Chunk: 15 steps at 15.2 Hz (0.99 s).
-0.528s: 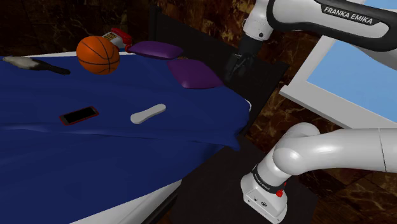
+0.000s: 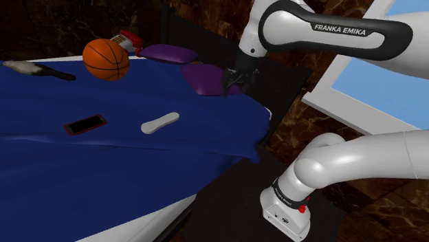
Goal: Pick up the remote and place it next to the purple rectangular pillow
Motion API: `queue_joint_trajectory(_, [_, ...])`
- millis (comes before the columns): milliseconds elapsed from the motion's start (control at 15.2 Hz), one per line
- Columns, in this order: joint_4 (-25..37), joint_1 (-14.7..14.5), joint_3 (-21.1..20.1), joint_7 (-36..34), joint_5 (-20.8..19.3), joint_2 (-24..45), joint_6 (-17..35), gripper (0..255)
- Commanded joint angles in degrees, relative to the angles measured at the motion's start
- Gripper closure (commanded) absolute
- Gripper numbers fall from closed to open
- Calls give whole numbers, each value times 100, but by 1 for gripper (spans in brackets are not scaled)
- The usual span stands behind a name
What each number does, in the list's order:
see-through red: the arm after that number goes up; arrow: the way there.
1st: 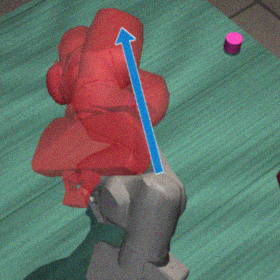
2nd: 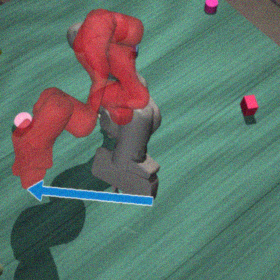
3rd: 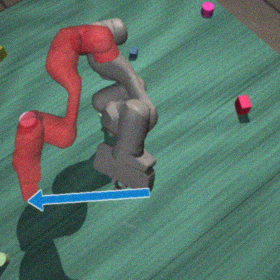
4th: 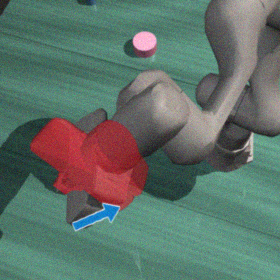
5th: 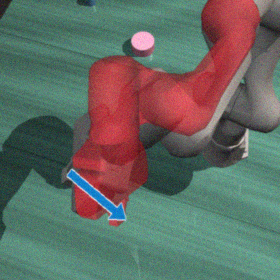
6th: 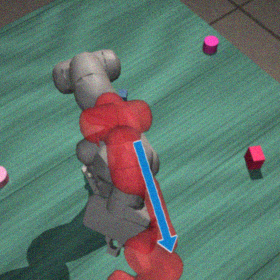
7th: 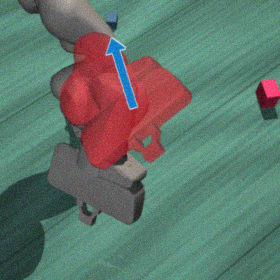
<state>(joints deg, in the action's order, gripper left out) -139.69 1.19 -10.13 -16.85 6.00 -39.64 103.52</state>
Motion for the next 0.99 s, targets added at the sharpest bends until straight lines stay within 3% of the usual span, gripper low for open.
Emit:
queue_joint_trajectory(0, [-31, 68, -274, -574, 132, 275, 316, 0])
queue_joint_trajectory(462, [236, 412, -1160, -2483, 263, 1606, 1382, 0])
queue_joint_trajectory(924, [954, 790, -1819, -4584, -301, 3298, 2250, 0])
